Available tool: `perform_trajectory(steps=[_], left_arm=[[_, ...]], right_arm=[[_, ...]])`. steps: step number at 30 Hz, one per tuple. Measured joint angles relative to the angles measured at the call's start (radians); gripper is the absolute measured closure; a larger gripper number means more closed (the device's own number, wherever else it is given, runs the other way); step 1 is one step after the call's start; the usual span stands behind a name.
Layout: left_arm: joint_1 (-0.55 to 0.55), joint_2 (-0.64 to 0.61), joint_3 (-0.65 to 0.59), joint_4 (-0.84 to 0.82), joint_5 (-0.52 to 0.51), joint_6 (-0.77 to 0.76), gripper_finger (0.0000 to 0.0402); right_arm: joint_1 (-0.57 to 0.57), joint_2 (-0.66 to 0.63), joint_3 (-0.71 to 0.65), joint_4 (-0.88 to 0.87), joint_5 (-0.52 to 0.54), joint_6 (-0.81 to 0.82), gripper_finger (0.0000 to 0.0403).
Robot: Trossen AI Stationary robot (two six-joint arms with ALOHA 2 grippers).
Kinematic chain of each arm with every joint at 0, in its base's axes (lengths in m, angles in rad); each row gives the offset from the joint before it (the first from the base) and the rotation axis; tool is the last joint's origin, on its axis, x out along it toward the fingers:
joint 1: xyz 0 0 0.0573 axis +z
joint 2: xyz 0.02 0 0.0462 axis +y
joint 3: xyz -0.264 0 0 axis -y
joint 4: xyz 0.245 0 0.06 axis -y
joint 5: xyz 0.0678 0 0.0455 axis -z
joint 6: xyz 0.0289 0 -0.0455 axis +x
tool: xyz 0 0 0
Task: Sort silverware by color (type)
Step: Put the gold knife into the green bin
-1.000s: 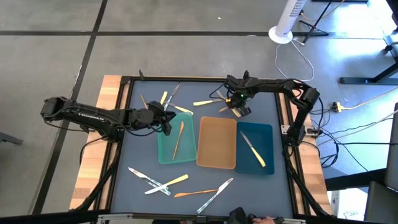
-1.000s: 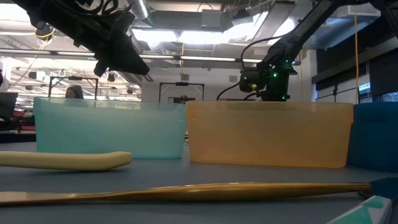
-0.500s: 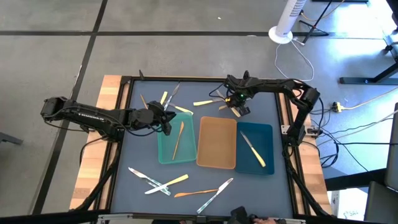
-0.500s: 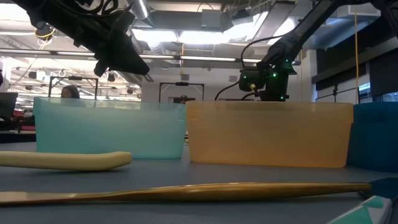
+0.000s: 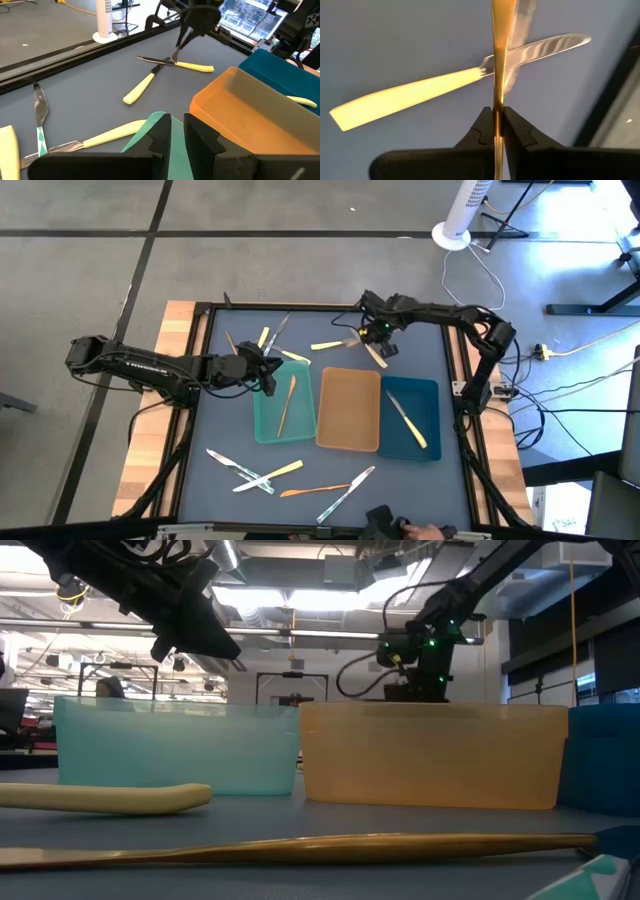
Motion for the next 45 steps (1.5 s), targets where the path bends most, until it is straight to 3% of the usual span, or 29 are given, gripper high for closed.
perform_trajectory(steps=[14,20,32,39,45], left_arm=[[0.0,0.0,0.0,0.0,-0.01,0.129,0.0356],[0.009,0.0,0.0,0.001,-0.065,0.182,0.0356],[0.089,0.0,0.0,0.032,-0.063,0.184,0.0356],[0.139,0.0,0.0,0.048,0.001,0.184,0.0354],[0.186,0.0,0.0,0.09,0.102,0.235,0.0305]], right_arm=[[0.0,-0.001,0.25,-0.036,-0.012,0.009,0.0398],[-0.001,-0.001,0.273,0.065,-0.114,0.171,0.0398],[0.0,0.004,0.273,0.346,-0.308,0.626,0.0398],[0.035,0.004,0.273,0.436,-0.347,0.757,0.0398],[0.104,0.005,0.272,0.54,-0.321,0.816,0.0398]])
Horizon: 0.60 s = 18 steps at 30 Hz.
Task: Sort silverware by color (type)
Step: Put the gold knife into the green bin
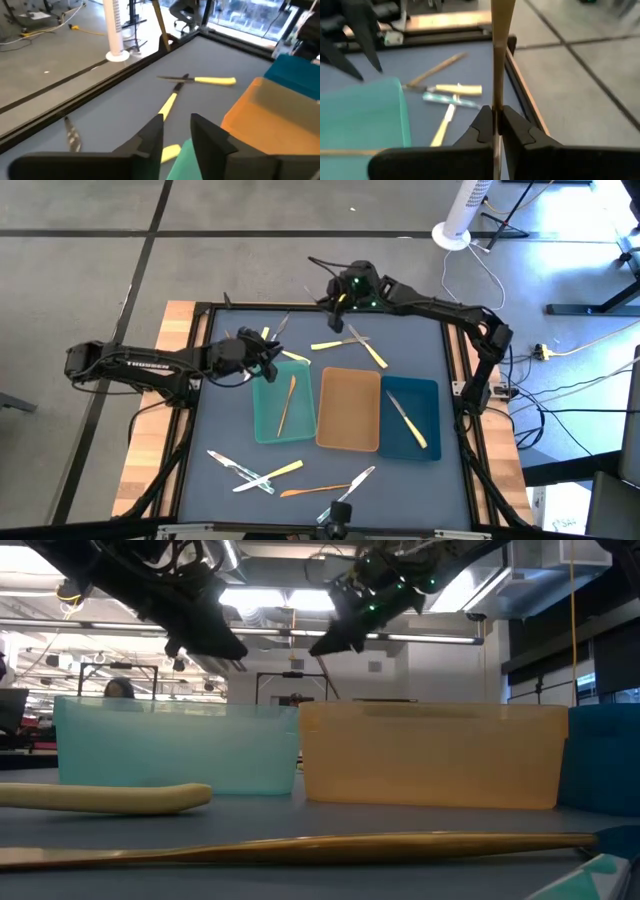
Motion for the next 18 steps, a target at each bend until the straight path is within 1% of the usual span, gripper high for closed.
perform_trajectory(steps=[4,7,11,18], left_arm=[[0.025,0.0,0.0,0.053,0.005,0.043,0.027],[0.036,0.0,0.0,0.103,0.006,0.107,0.0258],[0.045,0.0,0.0,0.167,0.013,0.155,0.0255],[0.056,0.0,0.0,0.259,0.013,0.159,0.0254]], right_arm=[[0.043,0.0,0.0,0.098,0.024,0.043,0.0398],[0.074,0.0,0.0,0.173,0.031,0.066,0.0398],[0.11,0.0,0.0,0.26,0.051,0.072,0.0398],[0.164,0.0,0.0,0.349,0.051,0.07,0.0398]])
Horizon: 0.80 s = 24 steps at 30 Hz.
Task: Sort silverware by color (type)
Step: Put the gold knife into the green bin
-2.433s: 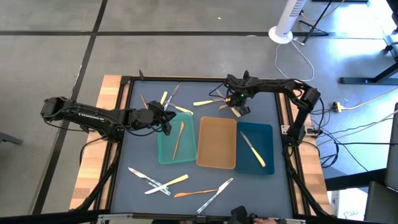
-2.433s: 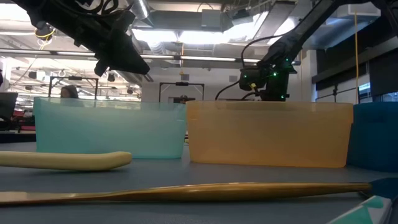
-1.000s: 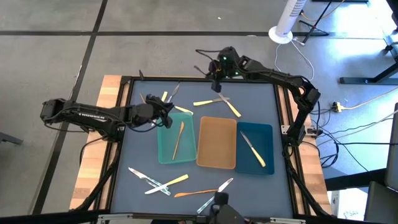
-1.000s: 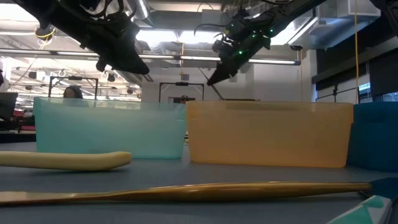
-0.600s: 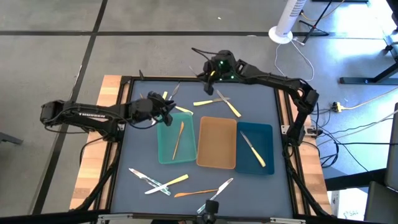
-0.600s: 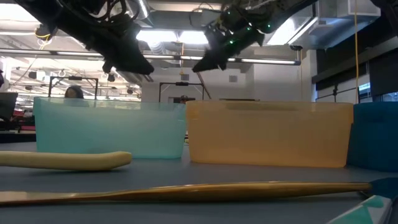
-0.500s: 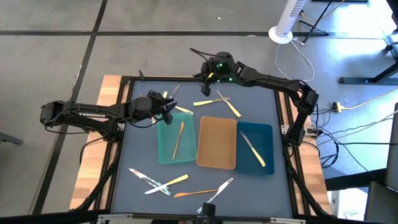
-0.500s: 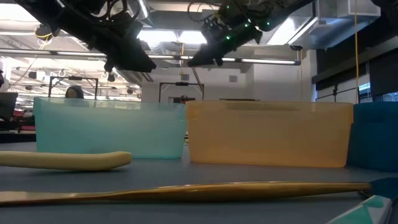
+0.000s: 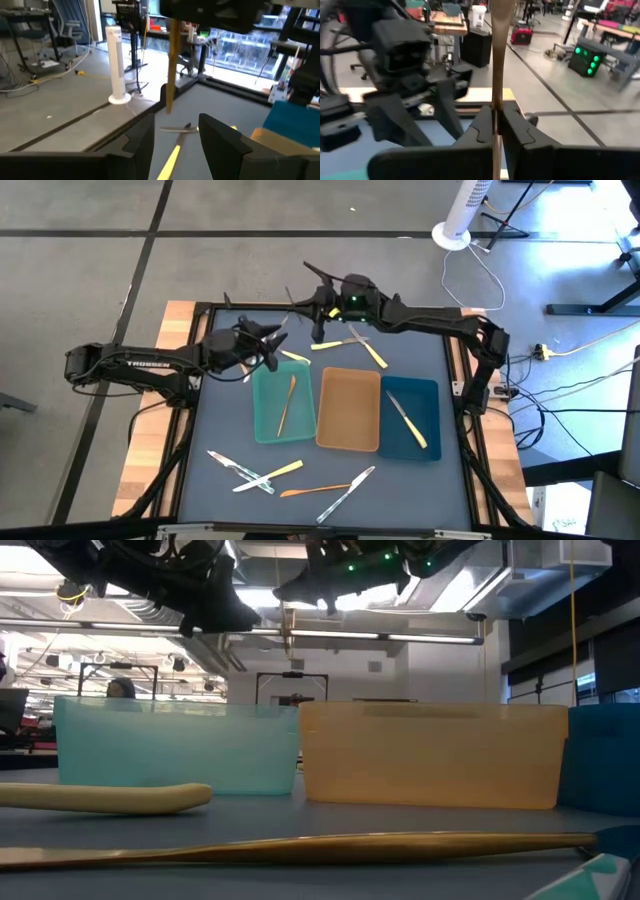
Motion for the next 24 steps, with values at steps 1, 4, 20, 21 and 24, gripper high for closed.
perform_trajectory(steps=[1,4,20,21,24], left_arm=[[0.0,0.0,0.0,0.013,0.0,0.0,0.0254],[0.0,0.0,0.0,0.052,0.008,0.0,0.0254],[-0.004,0.0,0.0,0.103,0.111,0.027,0.0254],[-0.004,0.0,0.0,0.103,0.112,0.027,0.0254],[-0.004,0.0,0.0,0.103,0.127,0.028,0.0254]], right_arm=[[0.007,0.0,0.0,0.007,0.0,-0.001,0.0398],[0.026,0.0,0.0,0.024,0.0,-0.002,0.0398],[0.096,0.001,0.0,0.079,-0.011,-0.003,0.0398],[0.103,0.001,0.0,0.079,-0.012,-0.003,0.0398],[0.112,0.001,0.0,0.087,-0.018,-0.004,0.0398]])
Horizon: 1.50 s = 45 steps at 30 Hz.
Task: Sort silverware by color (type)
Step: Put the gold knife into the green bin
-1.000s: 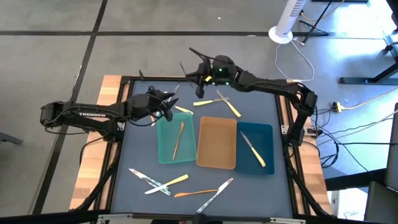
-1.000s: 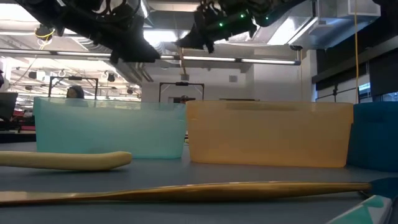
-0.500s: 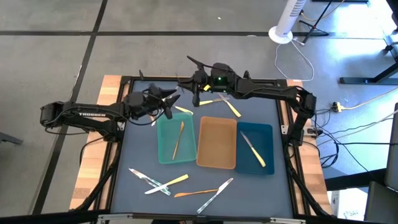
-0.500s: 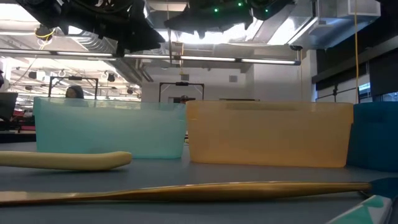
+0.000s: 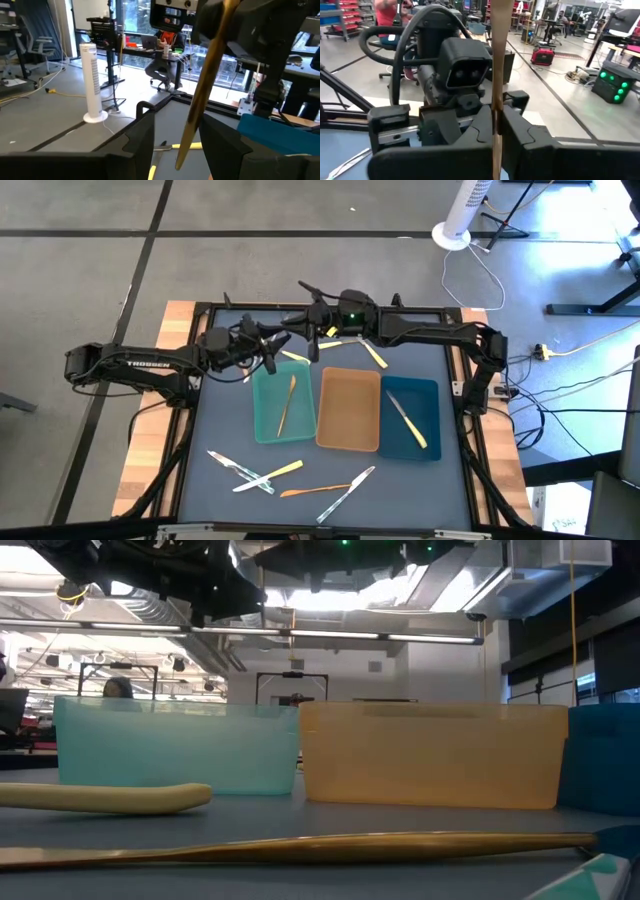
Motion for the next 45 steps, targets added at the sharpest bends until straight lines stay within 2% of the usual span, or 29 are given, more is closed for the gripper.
perform_trajectory(steps=[5,13,28,45], left_arm=[[0.0,0.0,0.0,0.02,0.082,0.04,0.0254],[0.0,0.0,0.0,0.068,0.078,0.043,0.0265],[0.0,0.0,0.0,0.064,0.082,0.048,0.0375],[0.0,0.0,0.0,0.063,0.079,0.043,0.0376]], right_arm=[[0.007,0.0,0.0,0.041,-0.003,0.0,0.0398],[0.007,0.0,0.0,0.041,-0.01,0.001,0.0398],[0.007,0.0,0.0,0.036,-0.008,0.006,0.0397],[0.007,0.0,0.0,0.033,-0.008,0.002,0.0397]])
